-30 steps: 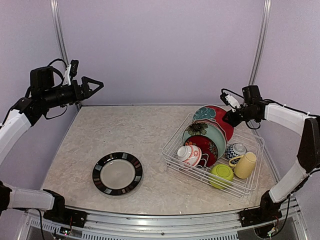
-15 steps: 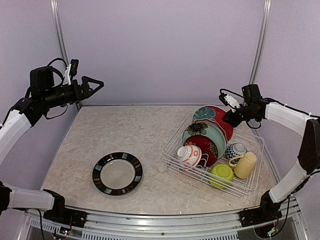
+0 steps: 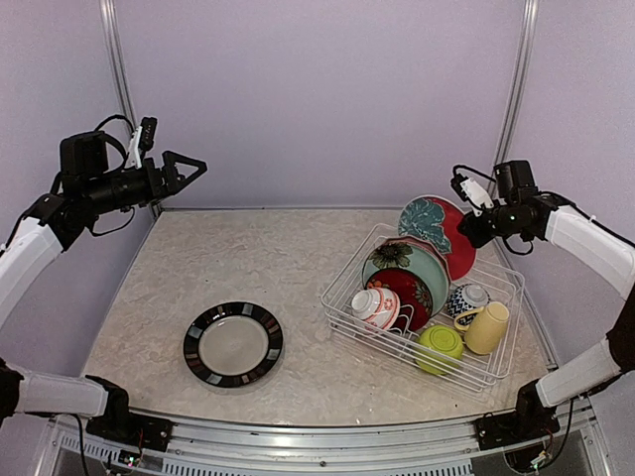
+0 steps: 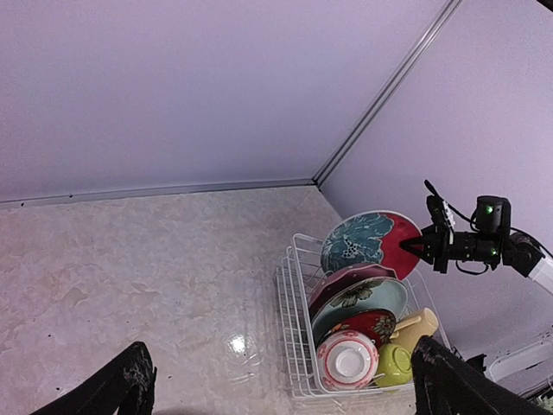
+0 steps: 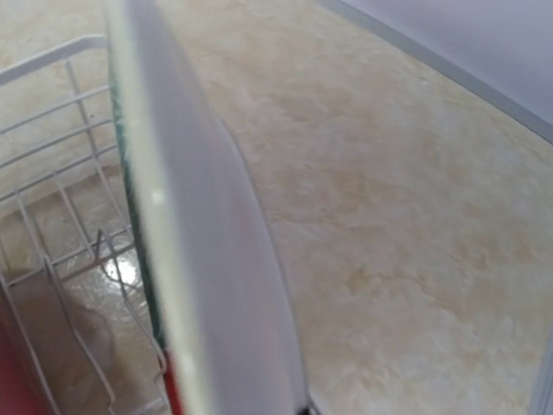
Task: Unload the mixed dishes from the dish rack
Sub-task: Grab the plate from the dish rack, then place the plate with another plate.
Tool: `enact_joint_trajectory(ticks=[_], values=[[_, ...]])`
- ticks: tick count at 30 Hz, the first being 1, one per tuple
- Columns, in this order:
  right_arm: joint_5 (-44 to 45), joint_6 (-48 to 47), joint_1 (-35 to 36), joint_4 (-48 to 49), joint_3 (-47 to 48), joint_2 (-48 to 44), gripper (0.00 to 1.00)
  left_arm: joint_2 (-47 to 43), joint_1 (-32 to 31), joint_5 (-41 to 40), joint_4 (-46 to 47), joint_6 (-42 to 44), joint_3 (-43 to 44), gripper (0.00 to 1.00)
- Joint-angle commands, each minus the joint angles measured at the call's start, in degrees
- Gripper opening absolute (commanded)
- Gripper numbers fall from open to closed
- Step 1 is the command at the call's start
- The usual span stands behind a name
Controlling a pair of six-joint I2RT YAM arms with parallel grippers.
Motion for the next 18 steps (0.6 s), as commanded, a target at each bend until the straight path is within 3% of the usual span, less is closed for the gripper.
enact_joint_trajectory(ticks=[1,18], values=[[-2.58,7.4,1.44,2.7,-0.73,-4.85,0.0,0.46,-0.33,0.92,1.0,0.12,-0.47,0.99],[3.37,22.17,1.45,10.02,-6.27,-21.29,0.0,1.1,-0.39,1.0,0.34,-0.37,-0.06,0.99]])
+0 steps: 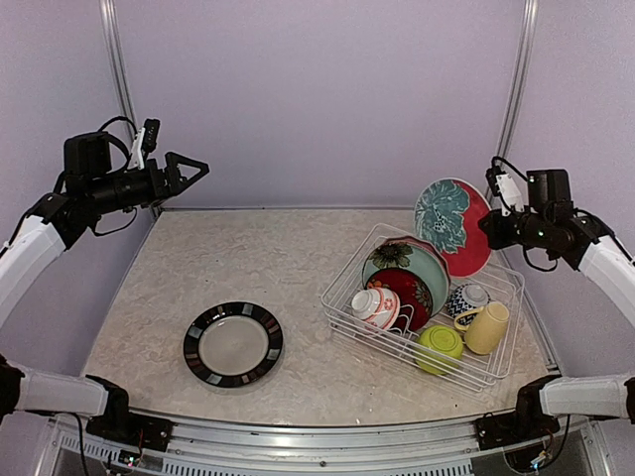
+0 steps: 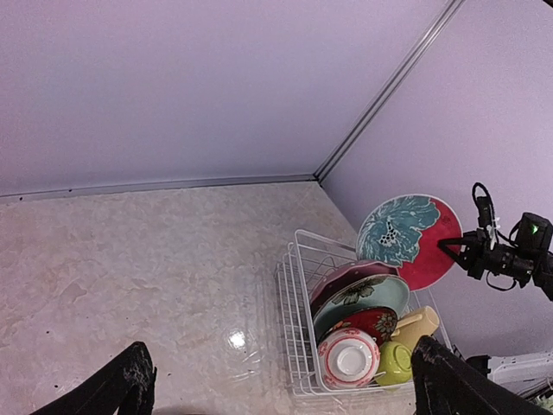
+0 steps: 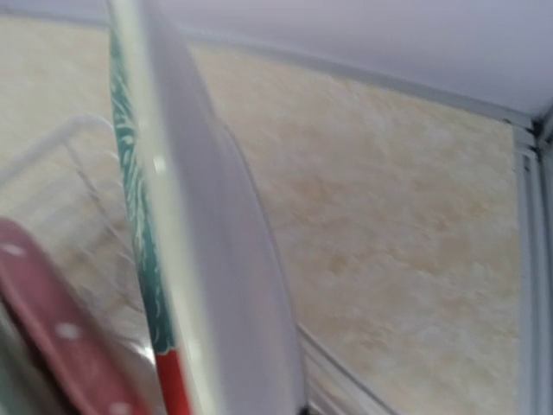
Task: Unload the mixed dishes from the dish rack
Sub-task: Place the plate with another plate.
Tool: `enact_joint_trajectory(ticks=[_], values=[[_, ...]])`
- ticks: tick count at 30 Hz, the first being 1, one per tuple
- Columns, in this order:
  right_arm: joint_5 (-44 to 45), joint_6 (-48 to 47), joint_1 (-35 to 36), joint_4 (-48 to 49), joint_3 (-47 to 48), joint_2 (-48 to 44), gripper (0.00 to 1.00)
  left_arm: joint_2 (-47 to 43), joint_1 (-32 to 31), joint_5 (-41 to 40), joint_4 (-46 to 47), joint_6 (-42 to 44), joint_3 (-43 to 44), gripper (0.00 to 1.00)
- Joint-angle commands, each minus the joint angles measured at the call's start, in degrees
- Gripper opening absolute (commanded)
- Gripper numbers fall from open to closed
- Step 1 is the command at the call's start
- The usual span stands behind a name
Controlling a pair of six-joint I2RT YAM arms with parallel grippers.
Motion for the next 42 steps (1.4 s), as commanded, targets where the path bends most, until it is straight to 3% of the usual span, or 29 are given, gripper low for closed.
enact_joint_trajectory(ticks=[1,12,24,29,38,42], values=[[-1.55,8.99,0.91,10.86,1.02,-5.15,0.0,0.07,-0.39,0.79,0.4,-0.33,-0.07,0.99],[7.0,20.92,0.92,16.16,1.8,-7.84,0.0,-0.41,-0.93,-0.11,-0.46,0.2,0.42,0.99],[-11.41,33.53,3.61,24.04,5.36,-1.59,0.0,1.2,-1.17,-1.32,-2.42,-1.38,2.25,0.99],[-11.83,34.78,11.75,25.46,6.29,3.96,0.0,3.51,-1.39,-4.48,-6.38,-11.54,8.01,0.99],[-15.94,34.26,25.68,26.21,12.52,19.54,0.0,3.56,-1.75,-0.13,-9.33,-29.44,23.31,0.99],[-16.52,34.04,30.38,26.51,16.23,25.43,0.0,3.14,-1.62,0.23,-8.99,-33.08,26.28,0.99]])
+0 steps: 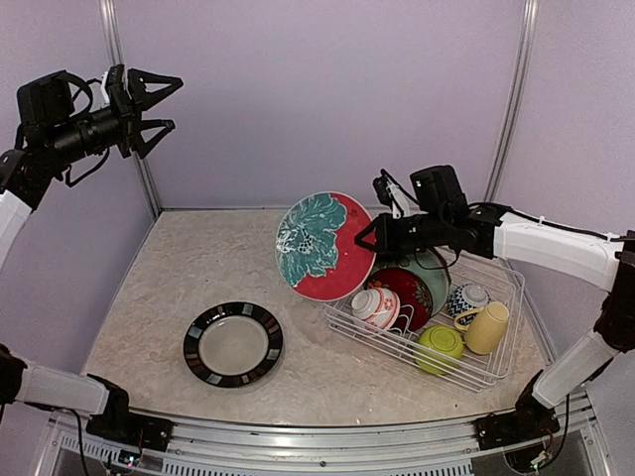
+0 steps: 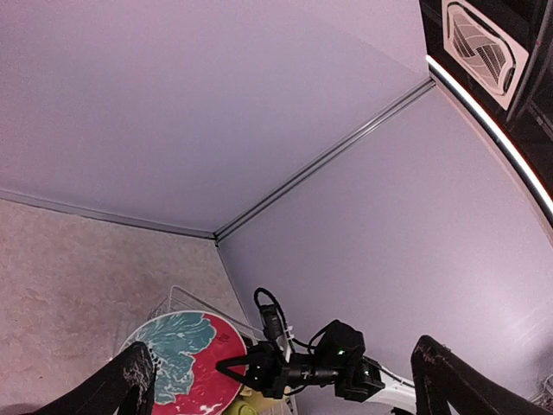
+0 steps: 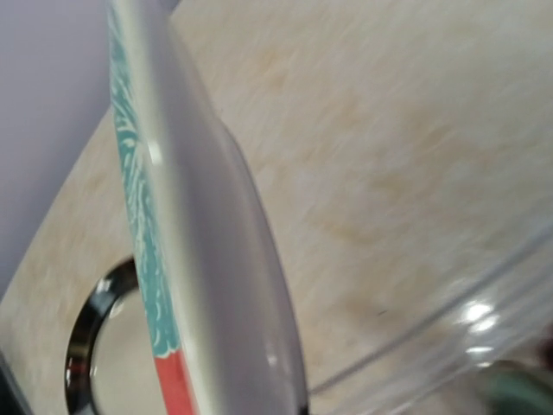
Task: Unload the mixed dishes from the dish rack
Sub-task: Place the plate with another plate.
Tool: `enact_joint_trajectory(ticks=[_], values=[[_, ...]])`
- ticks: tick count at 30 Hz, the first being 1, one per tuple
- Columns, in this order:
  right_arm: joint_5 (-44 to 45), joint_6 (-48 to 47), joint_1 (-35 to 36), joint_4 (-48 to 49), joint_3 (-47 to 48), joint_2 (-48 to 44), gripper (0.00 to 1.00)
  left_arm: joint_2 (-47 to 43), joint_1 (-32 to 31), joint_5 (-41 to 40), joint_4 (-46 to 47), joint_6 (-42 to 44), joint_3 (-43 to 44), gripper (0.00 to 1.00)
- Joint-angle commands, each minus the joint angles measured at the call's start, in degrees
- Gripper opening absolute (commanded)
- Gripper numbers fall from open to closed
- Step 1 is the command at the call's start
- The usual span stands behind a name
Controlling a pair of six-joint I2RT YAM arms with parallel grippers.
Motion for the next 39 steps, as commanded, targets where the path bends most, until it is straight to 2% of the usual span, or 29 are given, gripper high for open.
enact_joint_trajectory(ticks=[1,9,12,18,26,32,39], values=[[-3.05,0.91,4.48,10.18,7.33,3.21,0.0,-0.95,-0.07,1.44,-0.87,-7.91,3.16,0.99],[-3.47,2.25,10.07,9.45,12.09,10.28,0.0,-2.9,1.24,2.08,-1.91,-6.33,3.28,0.99],[-4.59,4.12,10.38,9.08,12.99,12.98,0.0,-4.7,3.07,1.07,-3.4,0.22,2.28,0.99],[-8.84,6.05,10.54,6.15,17.15,19.66,0.0,-9.7,6.35,-11.59,-5.95,13.56,-2.74,0.99],[-13.68,5.88,12.74,4.59,24.86,28.46,0.0,-14.67,6.29,-21.34,-0.78,21.41,-14.71,0.99],[-16.34,6.52,15.25,3.69,30.74,35.35,0.0,-13.26,6.42,-22.34,-1.55,25.2,-17.38,0.99],[-18.49,8.61,17.09,6.44,30.48,38.8,0.0,-12.53,6.35,-21.9,-1.14,27.55,-20.25,0.99]])
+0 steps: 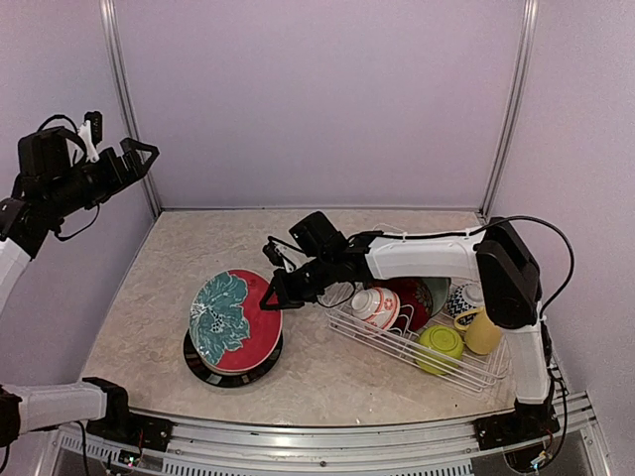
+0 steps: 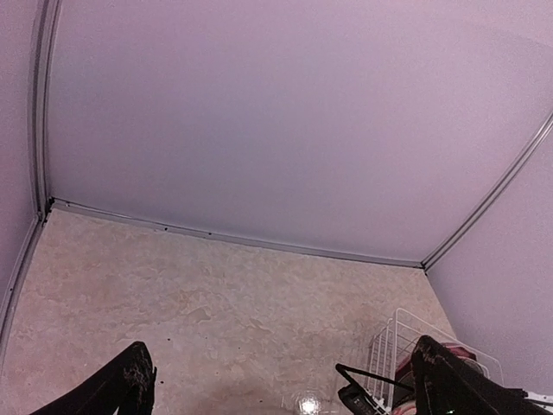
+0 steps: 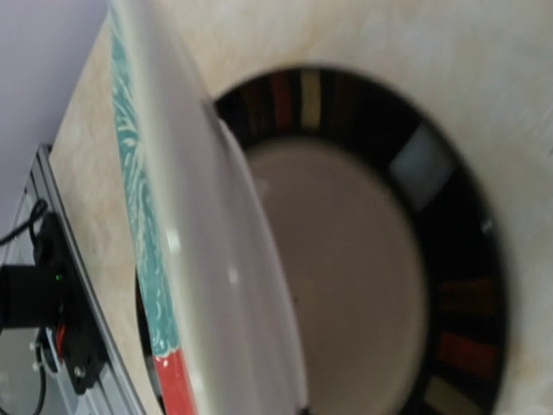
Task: Unload the mixed dishes from the dish rack
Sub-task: Place the plate with another plate.
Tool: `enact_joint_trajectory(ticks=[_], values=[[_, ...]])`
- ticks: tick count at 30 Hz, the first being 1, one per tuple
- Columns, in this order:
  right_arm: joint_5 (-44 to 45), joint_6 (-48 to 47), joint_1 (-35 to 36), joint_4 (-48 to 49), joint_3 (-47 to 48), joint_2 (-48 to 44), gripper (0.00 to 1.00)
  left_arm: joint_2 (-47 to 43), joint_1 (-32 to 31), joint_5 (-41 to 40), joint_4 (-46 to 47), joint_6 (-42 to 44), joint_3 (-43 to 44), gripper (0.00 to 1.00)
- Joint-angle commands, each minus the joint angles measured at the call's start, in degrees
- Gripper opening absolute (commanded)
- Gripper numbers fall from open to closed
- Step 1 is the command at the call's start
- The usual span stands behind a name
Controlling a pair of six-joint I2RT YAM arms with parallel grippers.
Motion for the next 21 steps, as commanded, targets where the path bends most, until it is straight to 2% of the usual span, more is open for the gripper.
enact_joint_trajectory(ticks=[1,6,12,15,21], values=[[-5.55,2.51,1.13,7.61,2.81,0.54,0.0,0.16,0.18,-0.77,1.36,3.94,-1.72,0.99],[-5.38,2.24,1.54,6.94,1.49,0.66,0.01,1.45,1.94,-0.56,1.33,3.59,-2.11,0.99],[-4.42,1.48,1.22,6.13,0.14,1.5,0.15,3.25,2.74,3.6,3.62,3.48,-3.67,0.99],[-3.21,0.47,0.94,4.51,1.12,2.51,0.23,6.51,3.6,6.36,0.88,2.83,-1.11,0.99],[2.52,-3.93,0.77,-5.73,7.13,4.04,0.34,8.14,3.48,7.34,0.83,2.74,-1.38,0.99]])
